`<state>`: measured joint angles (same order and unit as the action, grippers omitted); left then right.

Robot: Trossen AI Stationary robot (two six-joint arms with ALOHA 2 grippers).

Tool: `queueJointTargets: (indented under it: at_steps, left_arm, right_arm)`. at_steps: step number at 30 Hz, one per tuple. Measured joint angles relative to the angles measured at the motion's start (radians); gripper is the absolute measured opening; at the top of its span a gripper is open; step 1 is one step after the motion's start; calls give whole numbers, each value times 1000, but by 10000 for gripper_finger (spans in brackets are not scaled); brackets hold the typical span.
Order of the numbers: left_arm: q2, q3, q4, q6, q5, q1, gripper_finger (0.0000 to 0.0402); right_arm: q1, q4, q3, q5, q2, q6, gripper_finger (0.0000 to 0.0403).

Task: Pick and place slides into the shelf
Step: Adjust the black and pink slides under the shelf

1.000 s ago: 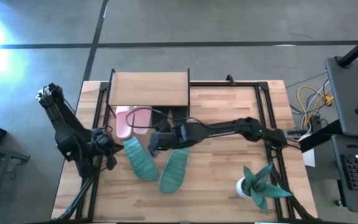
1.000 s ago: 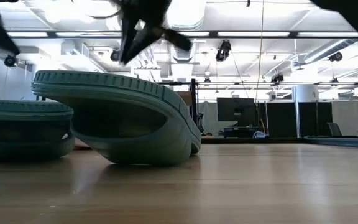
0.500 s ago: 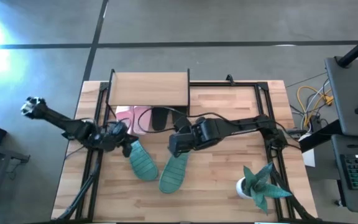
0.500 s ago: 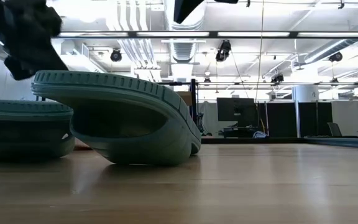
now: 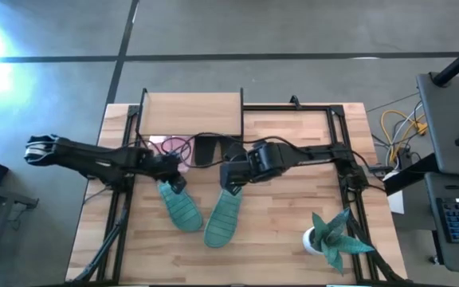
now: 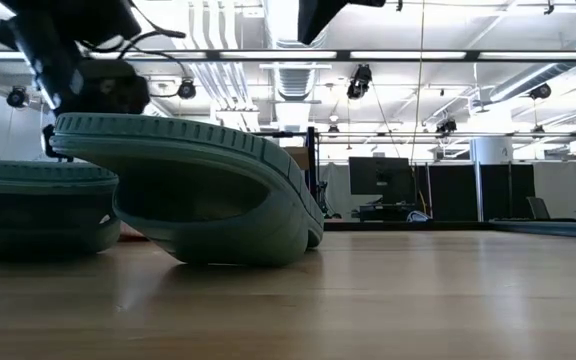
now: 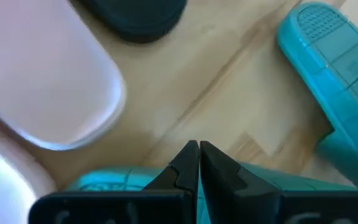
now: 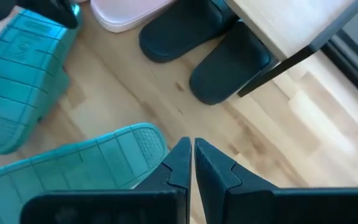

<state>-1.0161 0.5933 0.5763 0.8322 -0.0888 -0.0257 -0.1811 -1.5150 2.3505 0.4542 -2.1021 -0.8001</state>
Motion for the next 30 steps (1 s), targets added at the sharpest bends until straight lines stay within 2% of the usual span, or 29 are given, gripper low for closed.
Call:
queueJointTargets:
  at_steps: [5,8,11,17,22,26,30]
  left_arm:
    - [-129,28,6,-13,18,12,0]
    - [-206,28,8,-77,17,29,0]
    - [-252,29,5,-135,-26,39,0]
    - [-265,29,4,-239,-182,64,0]
    - [-265,29,-25,-339,-208,152,0]
    - [-259,38,-39,-372,-183,207,0]
    - [-205,79,-37,-370,-8,196,0]
  right_arm:
    - [23,-1,0,48,0,8,13]
    - [36,-3,0,71,0,8,13]
    - [45,-12,0,71,0,1,13]
    - [56,-21,0,72,0,-15,13]
    - [62,-22,0,75,0,-20,13]
    - [64,-23,0,94,-1,-27,13]
    - [65,-25,0,95,-1,-30,13]
